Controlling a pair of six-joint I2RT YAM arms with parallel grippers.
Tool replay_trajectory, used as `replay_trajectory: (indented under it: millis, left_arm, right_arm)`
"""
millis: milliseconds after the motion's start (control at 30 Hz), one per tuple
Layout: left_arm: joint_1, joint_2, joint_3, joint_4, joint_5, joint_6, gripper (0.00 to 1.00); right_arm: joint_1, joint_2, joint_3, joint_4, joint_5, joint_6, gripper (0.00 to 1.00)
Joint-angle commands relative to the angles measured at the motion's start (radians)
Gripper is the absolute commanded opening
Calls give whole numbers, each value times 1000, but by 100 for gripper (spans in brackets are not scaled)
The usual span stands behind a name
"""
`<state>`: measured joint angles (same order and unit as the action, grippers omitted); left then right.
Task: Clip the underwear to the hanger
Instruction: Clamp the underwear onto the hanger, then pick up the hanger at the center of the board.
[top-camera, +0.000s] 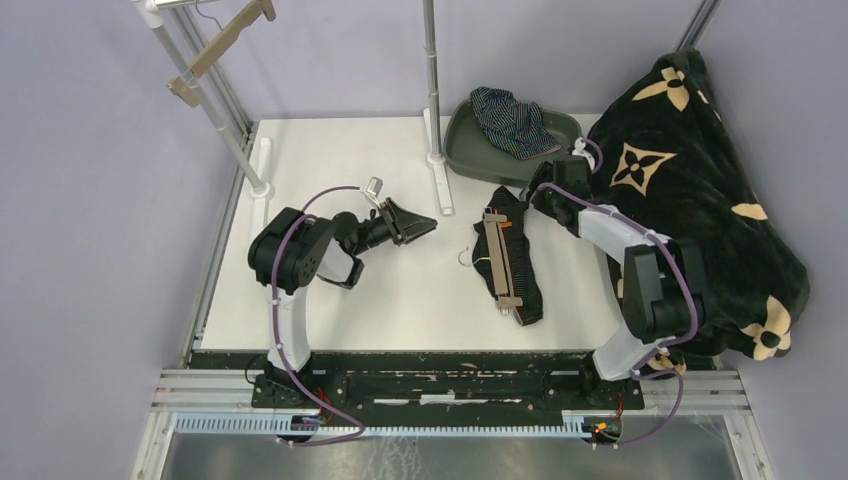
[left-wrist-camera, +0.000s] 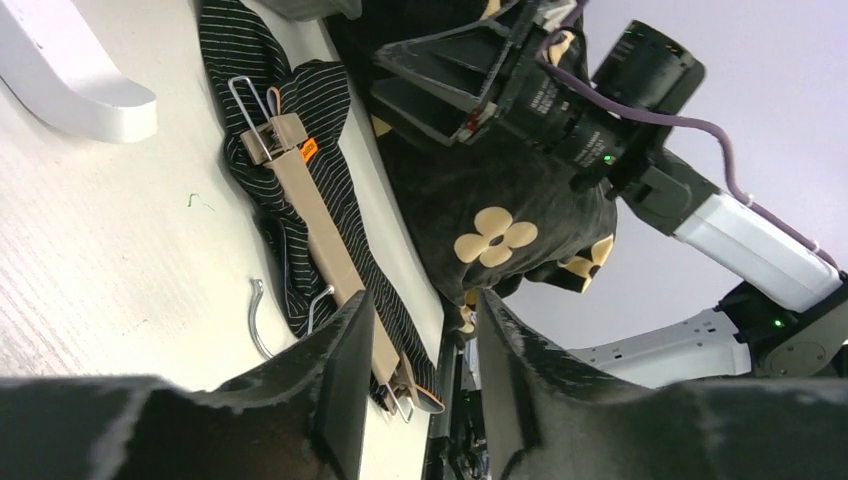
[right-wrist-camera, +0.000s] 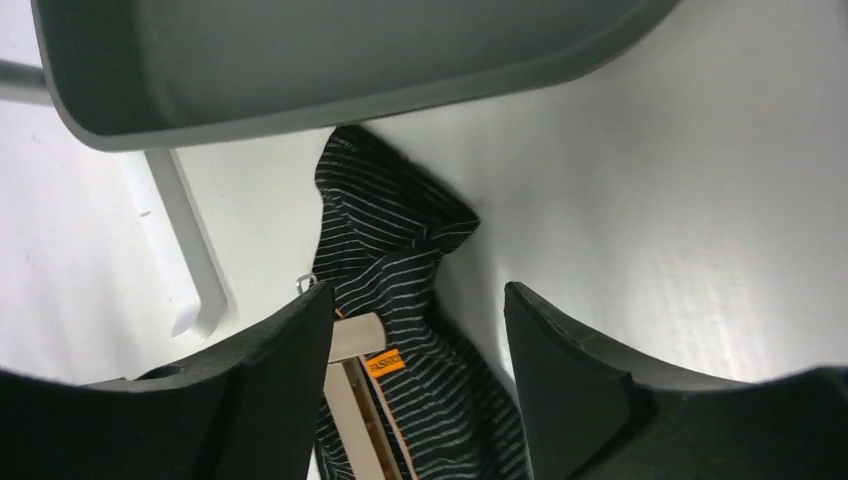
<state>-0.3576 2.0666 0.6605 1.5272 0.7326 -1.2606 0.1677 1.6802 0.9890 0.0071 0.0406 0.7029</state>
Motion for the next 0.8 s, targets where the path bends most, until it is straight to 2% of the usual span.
replay_trajectory:
  millis: [0,100,167,233,267,367,633,767]
  left_arm:
    - [-1,-53,-4,112,-17,-3,51]
    - [-2,-74,2,40,-28,34,60]
    - [-3,-88,2,1,-36,56,74]
    - [-3,-101,1,-16,-38,65,95]
    - [-2,-105,0,-18,-38,65,100]
    - [-2,-117,-6,-3,-29,59,99]
    - [-3,-145,-15,-21,-29,69,99]
    - [-2,-157,-18,-58,-30,96,99]
  right_arm:
    - [5,-118,23,-107,174,-159,72]
    - [64,-132,37,-160,144,-253,72]
    - [137,-112,66,-225,163,-320,72]
    - [204,-78,95,-292,197,-359,72]
    - [227,-59,107,-313,194,-369,72]
    - [285,-25,106,-321,188,-385,72]
    - [322,25,128,-355,188,-405,75]
    - [329,55,143,-365,182,-416,71]
